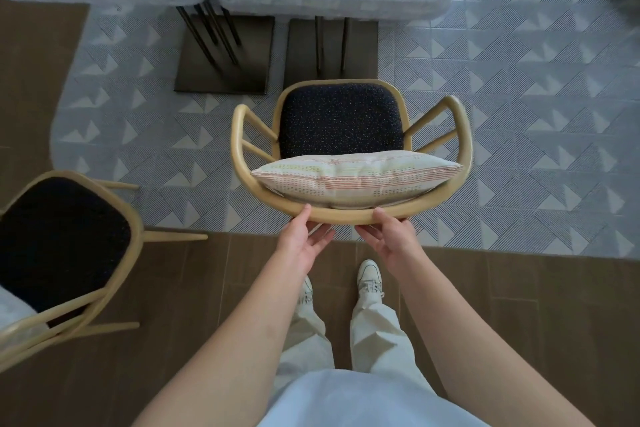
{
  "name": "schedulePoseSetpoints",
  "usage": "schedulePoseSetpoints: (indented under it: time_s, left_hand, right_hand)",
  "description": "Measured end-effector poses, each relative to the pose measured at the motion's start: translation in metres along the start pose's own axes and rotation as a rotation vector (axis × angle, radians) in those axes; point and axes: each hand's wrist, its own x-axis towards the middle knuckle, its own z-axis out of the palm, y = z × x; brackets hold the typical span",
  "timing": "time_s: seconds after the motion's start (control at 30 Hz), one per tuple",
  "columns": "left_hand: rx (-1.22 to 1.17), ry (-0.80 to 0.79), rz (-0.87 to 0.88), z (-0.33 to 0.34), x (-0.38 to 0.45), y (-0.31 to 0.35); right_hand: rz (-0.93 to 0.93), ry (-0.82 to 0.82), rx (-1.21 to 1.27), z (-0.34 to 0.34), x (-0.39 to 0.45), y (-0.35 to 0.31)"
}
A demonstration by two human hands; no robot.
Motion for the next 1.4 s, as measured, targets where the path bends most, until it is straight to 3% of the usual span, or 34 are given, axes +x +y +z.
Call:
schedulePoseSetpoints:
  time_s: [0.43,0.63,0.73,1.4]
  left_hand:
    - [0.062,-0.079,-0.062,-0.076,0.009,0.045]
    - [0.396,0.051,0.22,-0.105,0.017,0.05]
    - [0.452,0.08,0.309,-0.111,0.021,0.056]
    - [0.227,-0.024,0.183,-0.095,0.024,0.045]
  right_hand:
    - [-0.028,0.055,0.079,0.049,-0.018,0.07]
    - [-0.075,0.121,0.041,0.04,-0.023,0.077]
    - [-0.099,0.161,0.06,0.031,-0.024,0.077]
    - [-0.083,0.111,0.13,0.03,-0.026,0.074]
